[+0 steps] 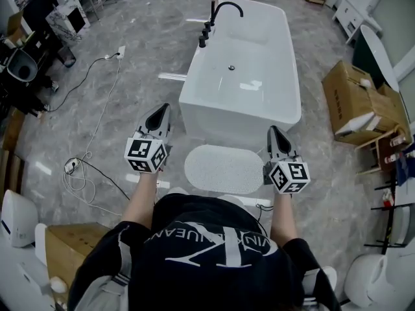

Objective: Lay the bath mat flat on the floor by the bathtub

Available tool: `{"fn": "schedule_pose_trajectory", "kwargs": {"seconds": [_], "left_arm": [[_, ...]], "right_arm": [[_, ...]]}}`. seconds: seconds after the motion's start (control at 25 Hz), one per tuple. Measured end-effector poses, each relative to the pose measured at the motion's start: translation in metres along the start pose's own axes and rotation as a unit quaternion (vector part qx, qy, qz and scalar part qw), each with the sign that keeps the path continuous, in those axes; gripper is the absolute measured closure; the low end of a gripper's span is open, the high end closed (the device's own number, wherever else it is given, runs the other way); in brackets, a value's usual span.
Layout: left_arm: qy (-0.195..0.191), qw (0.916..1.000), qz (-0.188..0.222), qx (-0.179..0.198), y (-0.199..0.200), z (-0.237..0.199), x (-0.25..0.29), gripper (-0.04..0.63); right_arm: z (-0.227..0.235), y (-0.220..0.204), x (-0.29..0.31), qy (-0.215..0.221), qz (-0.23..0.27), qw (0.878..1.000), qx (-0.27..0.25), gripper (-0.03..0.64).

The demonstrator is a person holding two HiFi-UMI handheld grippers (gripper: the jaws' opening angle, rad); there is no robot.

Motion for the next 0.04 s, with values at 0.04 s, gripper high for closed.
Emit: {"fn": "schedule_pose_trajectory", "kwargs": {"seconds": [0.04], "left_arm": [[0.000, 1.0000, 0.000, 0.000, -0.0007, -0.0017, 0.0001, 0.581]], "right_arm": [[-0.0012, -0.0011, 0.0013, 0.001, -0.001, 1.000, -0.001, 0.591]]}}
Point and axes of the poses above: the fingertips, and each gripper's own axes: x forward along the fingers, z to its right, y out of its top, the point moved 9 cm from there along -x, backward along the fingers, and after that the axes turned 4 degrees about -z, right-handed, at the moved point
